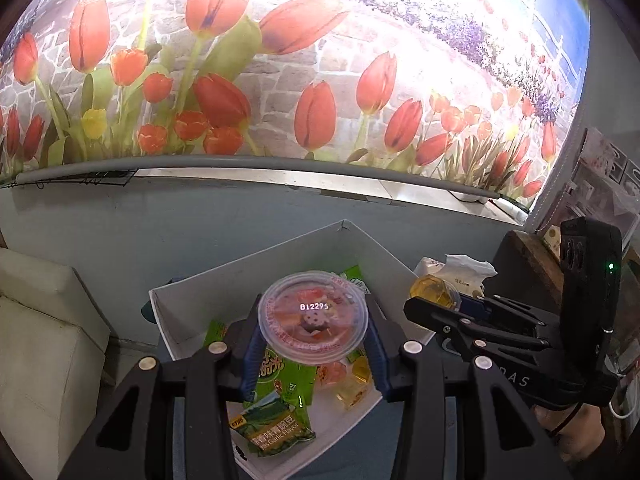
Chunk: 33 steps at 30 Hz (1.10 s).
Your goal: Organize snacks
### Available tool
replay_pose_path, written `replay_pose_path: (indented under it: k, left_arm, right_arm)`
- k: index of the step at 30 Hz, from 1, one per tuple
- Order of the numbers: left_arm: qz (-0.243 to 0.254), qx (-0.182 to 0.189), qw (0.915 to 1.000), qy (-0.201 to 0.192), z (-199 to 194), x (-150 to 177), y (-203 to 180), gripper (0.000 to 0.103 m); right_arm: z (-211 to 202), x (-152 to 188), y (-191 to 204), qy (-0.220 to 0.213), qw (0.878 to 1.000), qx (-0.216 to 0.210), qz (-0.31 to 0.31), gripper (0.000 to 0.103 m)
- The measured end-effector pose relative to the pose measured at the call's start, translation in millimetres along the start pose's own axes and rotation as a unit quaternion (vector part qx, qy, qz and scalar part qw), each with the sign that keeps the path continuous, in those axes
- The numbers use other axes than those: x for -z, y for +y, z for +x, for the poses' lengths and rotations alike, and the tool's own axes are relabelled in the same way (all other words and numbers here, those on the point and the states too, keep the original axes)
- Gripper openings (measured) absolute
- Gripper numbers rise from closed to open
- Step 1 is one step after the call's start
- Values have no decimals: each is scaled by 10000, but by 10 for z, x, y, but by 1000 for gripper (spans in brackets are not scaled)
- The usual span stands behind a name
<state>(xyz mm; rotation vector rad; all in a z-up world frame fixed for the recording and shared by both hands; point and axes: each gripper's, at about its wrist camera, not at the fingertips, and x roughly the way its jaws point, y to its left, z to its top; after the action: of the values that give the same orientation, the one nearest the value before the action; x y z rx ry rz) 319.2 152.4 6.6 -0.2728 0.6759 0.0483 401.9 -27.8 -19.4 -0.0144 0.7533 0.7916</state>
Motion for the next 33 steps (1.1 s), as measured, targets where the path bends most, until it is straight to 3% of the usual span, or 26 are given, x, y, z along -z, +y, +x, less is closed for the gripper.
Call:
replay_pose_path:
  k: [4, 5, 6, 7, 8, 15, 21, 24, 27, 33]
  left_arm:
    - [-168, -24, 9997, 146, 127, 7, 87, 54]
    - [-251, -16, 9995, 200, 162, 24, 119, 74]
    - [-297, -37, 9993, 214, 184, 39, 142, 102]
    - [-348, -62, 9993, 153, 185, 63, 168, 103]
    - [-371, -50, 9992, 114, 181, 83, 189, 103]
    - [-110, -339, 9990, 261, 193, 164, 178, 103]
    - [115, -484, 9988, -20, -24, 209, 140, 103]
    - [64, -454, 9988, -167, -212, 251, 168, 103]
    - [117, -735, 9963, -438, -480, 335, 176, 103]
    - [317, -778, 9903, -1102, -1263, 676, 16, 103]
  right_arm:
    - [132, -44, -5, 89, 9997, 202, -93, 43]
    - [170, -44, -3, 160, 9995, 250, -119, 58]
    - [214, -43, 3, 258, 9991, 292, -152, 72]
    - [231, -34, 11, 262, 9984, 459, -194, 93]
    - [227, -31, 18, 200, 9975, 635, -255, 94]
    - [257, 43, 6, 299, 9929, 1060, -454, 96]
    - [146, 113, 46, 151, 9886, 1391, -548, 99]
    - [17, 162, 106, 51, 9839, 1644, -700, 99]
    - [-204, 258, 155, -118, 9804, 1801, -795, 99]
    - [-970, 534, 317, -647, 9845, 1483, -682, 99]
